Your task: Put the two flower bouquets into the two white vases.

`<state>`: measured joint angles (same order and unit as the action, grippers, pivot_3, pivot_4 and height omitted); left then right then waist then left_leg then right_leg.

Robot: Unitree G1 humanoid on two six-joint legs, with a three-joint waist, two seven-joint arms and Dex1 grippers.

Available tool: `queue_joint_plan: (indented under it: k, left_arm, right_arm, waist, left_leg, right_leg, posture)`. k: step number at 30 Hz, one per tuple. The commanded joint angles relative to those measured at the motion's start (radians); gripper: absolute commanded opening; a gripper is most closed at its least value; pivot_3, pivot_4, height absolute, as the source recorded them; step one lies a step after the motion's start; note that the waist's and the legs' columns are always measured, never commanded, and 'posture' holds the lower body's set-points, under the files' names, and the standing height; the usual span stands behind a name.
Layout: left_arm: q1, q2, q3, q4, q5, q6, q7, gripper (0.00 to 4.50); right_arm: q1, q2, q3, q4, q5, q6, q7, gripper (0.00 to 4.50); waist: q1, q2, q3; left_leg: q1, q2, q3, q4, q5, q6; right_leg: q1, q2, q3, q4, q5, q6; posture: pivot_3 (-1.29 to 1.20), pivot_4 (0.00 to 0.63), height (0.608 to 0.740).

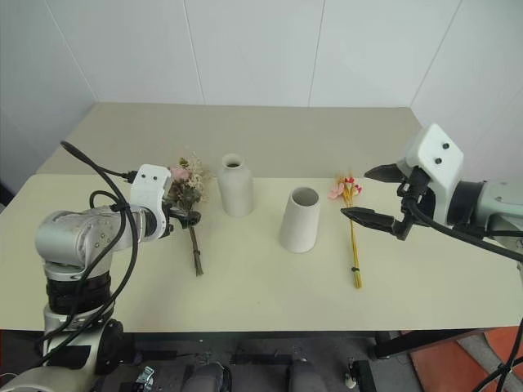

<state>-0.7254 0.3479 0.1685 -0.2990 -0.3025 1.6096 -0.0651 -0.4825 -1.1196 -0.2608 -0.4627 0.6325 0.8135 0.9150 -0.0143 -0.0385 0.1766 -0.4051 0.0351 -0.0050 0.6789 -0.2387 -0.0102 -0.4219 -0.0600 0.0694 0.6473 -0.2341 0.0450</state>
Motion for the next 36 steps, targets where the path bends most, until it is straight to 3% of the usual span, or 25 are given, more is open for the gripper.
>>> queue_joint_plan:
  k: [1,10,13,18,24,26,30,34,36]
  left_arm:
    - [-0.034,-0.026,0.011,0.028,0.017,0.005,0.056,4.5]
    - [-0.141,-0.186,0.133,0.256,0.069,0.005,0.151,4.5]
    - [-0.155,-0.21,0.148,0.284,0.076,0.005,0.168,3.89]
    - [-0.205,-0.237,0.21,0.356,0.096,0.005,0.196,2.35]
    - [-0.212,-0.213,0.111,0.389,0.152,-0.102,0.192,0.39]
    - [-0.215,-0.212,0.108,0.395,0.159,-0.15,0.188,0.14]
    - [-0.258,-0.21,0.197,0.454,0.201,-0.466,0.293,0.14]
    - [-0.315,-0.184,0.203,0.586,0.248,-0.866,0.386,0.14]
    - [-0.385,-0.2,0.29,0.679,0.196,-1.085,0.452,0.14]
  right_arm:
    - [-0.06,-0.001,0.019,-0.025,0.017,0.009,-0.012,4.44]
    - [-0.131,-0.004,0.035,-0.067,0.055,0.049,-0.038,4.44]
    - [-0.103,-0.013,0.031,-0.074,0.039,0.052,-0.05,4.5]
    - [-0.067,-0.013,0.017,-0.097,0.038,0.062,-0.072,4.5]
    - [-0.025,-0.016,-0.003,-0.108,0.031,0.063,-0.085,4.5]
    - [-0.015,-0.018,-0.009,-0.111,0.031,0.062,-0.089,4.5]
    - [0.02,-0.033,-0.034,-0.121,0.018,0.065,-0.1,4.5]
    - [0.043,-0.03,-0.055,-0.13,0.017,0.065,-0.11,4.5]
    - [0.049,-0.022,-0.059,-0.135,0.016,0.062,-0.116,4.5]
  waist:
    - [0.0,0.0,0.0]
    - [0.003,0.0,0.0]
    - [0.003,0.0,0.0]
    - [0.003,0.0,0.0]
    - [0.002,0.0,0.0]
    - [0.002,0.0,0.0]
    - [0.004,0.0,0.0]
    - [0.003,-0.001,0.0]
    - [0.008,-0.001,0.0]
  left_leg:
    - [0.0,0.0,0.0,0.0,0.0,0.0]
    - [-0.001,-0.001,-0.001,0.0,0.0,0.0]
    - [-0.001,-0.001,-0.001,0.0,0.0,0.0]
    - [-0.001,-0.001,-0.001,0.0,0.0,0.0]
    - [-0.001,-0.001,-0.001,-0.001,0.0,0.0]
    - [-0.001,-0.001,-0.001,-0.001,0.0,0.0]
    - [-0.001,-0.001,-0.001,-0.001,0.0,0.0]
    - [-0.001,-0.001,0.0,-0.001,0.0,0.0]
    - [-0.002,-0.001,0.0,-0.001,0.0,0.0]
  right_leg:
    - [0.0,0.0,0.0,0.0,0.0,0.0]
    - [0.0,-0.001,-0.001,-0.001,0.0,0.0]
    - [0.0,-0.001,-0.001,-0.001,0.0,0.0]
    - [0.0,-0.001,-0.001,-0.001,0.0,0.0]
    - [0.0,-0.001,0.0,-0.001,0.0,0.0]
    - [0.0,-0.001,0.0,-0.001,0.0,0.0]
    - [0.0,-0.001,0.0,-0.001,0.0,0.0]
    - [-0.001,-0.001,0.0,-0.001,0.0,0.0]
    - [0.0,-0.001,0.0,-0.002,0.0,0.0]
  posture:
    - [0.0,0.15,0.74]
    - [0.0,0.15,0.74]
    - [0.0,0.15,0.74]
    - [0.0,0.15,0.74]
    - [0.0,0.15,0.74]
    - [0.0,0.15,0.74]
    - [0.0,0.15,0.74]
    - [0.0,0.15,0.74]
    - [0.0,0.15,0.74]
